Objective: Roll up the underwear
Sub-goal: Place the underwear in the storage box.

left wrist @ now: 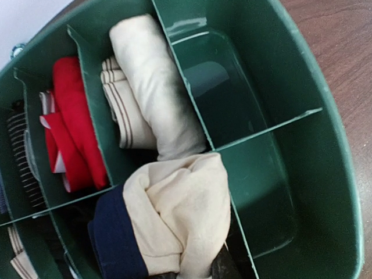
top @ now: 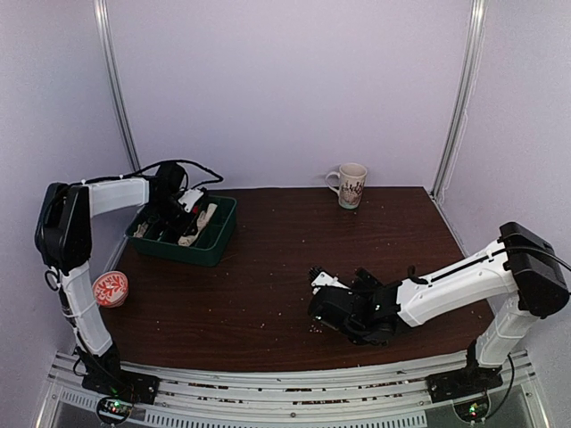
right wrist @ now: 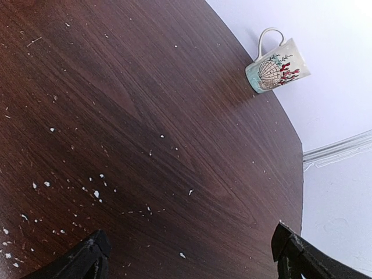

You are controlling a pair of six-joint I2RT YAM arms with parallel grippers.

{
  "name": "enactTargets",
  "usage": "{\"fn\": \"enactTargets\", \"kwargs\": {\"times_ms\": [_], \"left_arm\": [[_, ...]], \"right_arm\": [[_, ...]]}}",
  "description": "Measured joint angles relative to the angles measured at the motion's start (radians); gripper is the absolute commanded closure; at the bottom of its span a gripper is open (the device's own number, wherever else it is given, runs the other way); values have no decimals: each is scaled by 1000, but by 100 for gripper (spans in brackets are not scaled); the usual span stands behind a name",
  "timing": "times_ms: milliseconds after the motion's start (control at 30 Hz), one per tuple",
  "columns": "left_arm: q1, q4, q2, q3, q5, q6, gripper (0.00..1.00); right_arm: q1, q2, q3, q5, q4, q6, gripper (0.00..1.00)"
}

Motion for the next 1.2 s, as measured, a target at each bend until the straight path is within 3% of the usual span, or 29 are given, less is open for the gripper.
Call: {"fn": "enactTargets", "kwargs": {"times_ms": [767,933,1067,1200], "left_arm": [[-1,21,116,-8,31,-8,99],[-1,20,116,-7,29,-8,76],[-2,14,116,1,23,-13,72],[-2,12,116,7,18,-16,61]], "right_arm": [[11,65,23,41,-17,3,0],[13,80,27,43,-25,3,0],[16,80,28,48,-27,3,0],[18,80,31,52,-28,3,0]]}}
